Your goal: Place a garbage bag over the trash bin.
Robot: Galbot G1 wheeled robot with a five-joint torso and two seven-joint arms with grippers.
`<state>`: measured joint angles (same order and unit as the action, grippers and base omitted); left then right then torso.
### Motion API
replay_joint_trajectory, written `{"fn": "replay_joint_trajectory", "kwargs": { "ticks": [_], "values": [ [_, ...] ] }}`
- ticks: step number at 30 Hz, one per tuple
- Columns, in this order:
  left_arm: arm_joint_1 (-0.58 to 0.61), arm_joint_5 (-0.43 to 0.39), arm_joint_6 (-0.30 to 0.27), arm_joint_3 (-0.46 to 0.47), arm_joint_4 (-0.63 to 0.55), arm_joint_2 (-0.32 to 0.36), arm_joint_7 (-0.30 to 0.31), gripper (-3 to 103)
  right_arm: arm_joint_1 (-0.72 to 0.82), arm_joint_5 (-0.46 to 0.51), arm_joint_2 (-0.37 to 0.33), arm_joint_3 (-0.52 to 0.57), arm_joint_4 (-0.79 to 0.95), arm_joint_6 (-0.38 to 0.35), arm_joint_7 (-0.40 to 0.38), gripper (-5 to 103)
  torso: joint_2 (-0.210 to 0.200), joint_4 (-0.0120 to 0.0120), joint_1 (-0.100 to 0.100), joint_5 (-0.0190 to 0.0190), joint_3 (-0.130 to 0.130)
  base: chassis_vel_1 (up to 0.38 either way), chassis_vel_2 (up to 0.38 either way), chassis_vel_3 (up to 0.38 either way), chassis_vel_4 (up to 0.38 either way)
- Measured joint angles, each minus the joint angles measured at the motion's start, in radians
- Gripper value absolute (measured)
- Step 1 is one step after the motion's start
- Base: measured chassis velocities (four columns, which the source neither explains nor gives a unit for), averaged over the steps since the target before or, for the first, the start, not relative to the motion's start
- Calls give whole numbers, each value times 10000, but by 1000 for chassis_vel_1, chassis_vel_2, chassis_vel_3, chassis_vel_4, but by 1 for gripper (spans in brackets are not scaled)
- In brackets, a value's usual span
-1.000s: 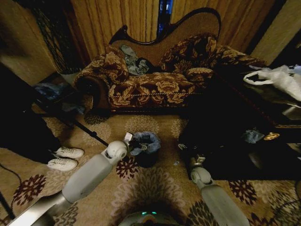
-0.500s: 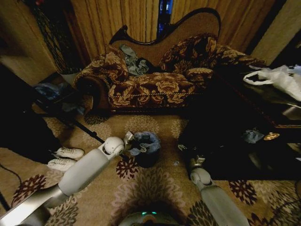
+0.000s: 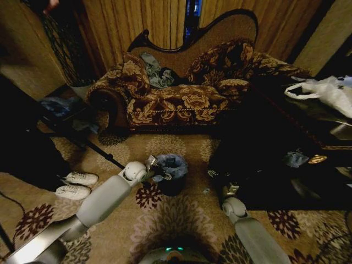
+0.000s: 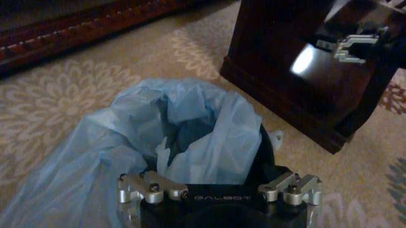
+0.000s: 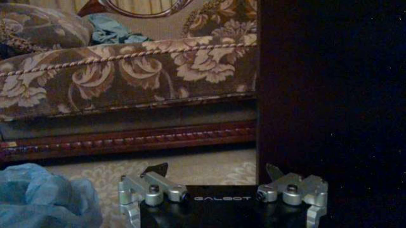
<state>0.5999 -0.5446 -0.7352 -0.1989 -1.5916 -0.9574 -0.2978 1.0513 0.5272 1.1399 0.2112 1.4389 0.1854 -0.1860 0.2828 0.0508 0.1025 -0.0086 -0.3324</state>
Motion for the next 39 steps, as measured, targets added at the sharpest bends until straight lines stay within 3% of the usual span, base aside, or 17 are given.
{"fn": "replay_joint_trajectory", "kwargs": {
  "ticks": [4,11,14,17,27,30,34,39],
  "values": [
    [-61,87,0,-13,158,5,55,102,14,1,-16,29,-65,-3,-3,100,0,0,0,0,0,0,0,0,0],
    [-122,94,0,18,306,-124,299,93,15,11,6,47,-222,-4,-5,100,0,0,0,2,0,0,0,0,0],
    [-148,99,0,16,410,-211,332,80,-16,30,10,46,-265,-12,-35,100,0,0,0,1,0,0,0,0,0],
    [-148,112,0,16,473,-252,302,74,-25,38,-2,42,-273,-14,-38,100,0,0,0,0,0,0,0,0,0],
    [-105,662,-1,-58,616,-335,-679,33,-66,60,-40,14,-372,-9,22,100,0,0,0,0,0,0,0,0,0],
    [-98,686,-1,-58,618,-343,-686,29,-67,60,-40,21,-401,-1,37,100,0,0,0,1,0,0,0,0,0],
    [-68,697,-1,-22,654,-339,-673,9,-71,59,-50,24,-436,38,91,100,0,0,0,1,0,0,0,0,0],
    [-46,697,-1,25,683,-353,-662,2,-123,57,-54,19,-483,54,109,100,0,0,0,1,0,0,0,0,0]
  ]
}}
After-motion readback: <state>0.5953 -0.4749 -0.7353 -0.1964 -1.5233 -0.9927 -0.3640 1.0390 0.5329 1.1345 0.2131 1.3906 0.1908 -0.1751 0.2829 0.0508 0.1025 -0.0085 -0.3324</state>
